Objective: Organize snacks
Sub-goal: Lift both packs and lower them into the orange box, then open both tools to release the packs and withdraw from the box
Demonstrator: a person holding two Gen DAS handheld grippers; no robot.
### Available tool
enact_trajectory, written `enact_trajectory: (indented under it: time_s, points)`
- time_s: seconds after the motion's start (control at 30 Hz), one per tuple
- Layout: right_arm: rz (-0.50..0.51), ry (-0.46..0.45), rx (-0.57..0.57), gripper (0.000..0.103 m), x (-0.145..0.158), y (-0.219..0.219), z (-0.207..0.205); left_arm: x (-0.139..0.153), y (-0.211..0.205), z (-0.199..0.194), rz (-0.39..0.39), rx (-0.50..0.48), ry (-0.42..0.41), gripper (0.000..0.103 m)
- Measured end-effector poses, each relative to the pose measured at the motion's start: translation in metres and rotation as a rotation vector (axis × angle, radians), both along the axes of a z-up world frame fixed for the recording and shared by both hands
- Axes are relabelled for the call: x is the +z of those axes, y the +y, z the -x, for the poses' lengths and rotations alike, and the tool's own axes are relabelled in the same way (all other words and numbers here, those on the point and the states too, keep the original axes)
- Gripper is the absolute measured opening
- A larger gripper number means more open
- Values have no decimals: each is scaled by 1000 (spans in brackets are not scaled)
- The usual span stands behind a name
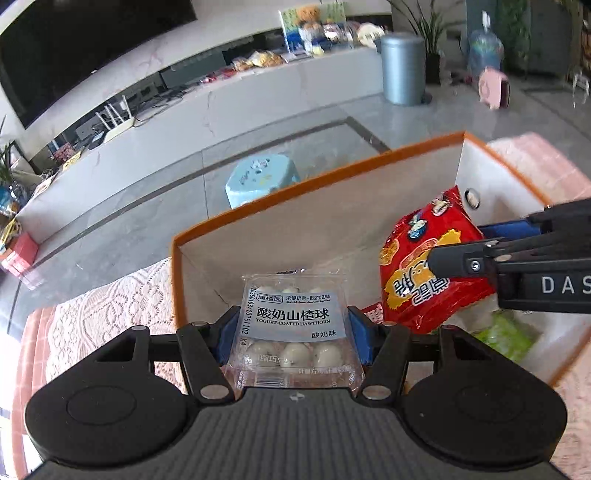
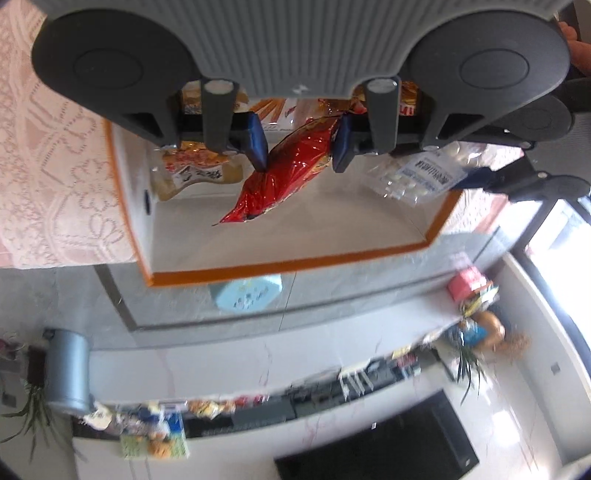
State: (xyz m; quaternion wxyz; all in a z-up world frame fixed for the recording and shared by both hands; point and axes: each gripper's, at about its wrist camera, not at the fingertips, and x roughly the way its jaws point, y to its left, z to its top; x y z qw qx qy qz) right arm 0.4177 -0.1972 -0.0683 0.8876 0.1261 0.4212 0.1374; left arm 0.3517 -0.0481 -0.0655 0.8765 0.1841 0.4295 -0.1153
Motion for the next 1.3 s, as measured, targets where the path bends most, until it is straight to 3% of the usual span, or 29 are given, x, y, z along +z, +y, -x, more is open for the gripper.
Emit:
enact_trajectory:
  time_s: [0.23, 0.53, 0.9, 1.1, 1.3]
  points:
    - [52, 62, 24, 36, -17, 13, -28, -25, -14, -15, -140, -12, 34, 69]
    - [89, 158, 45, 39, -35, 23, -41, -35, -21, -18, -199, 14, 54, 73]
    - [60, 194, 19, 46, -41, 14, -38, -23, -12, -17, -177, 63, 14, 79]
    - [26, 206, 8, 47, -40, 19, -41, -5, -8, -6, -147, 92, -58, 79]
    - [25, 207, 1, 50, -40, 25, -39, 14, 8, 0, -55, 116, -49, 82]
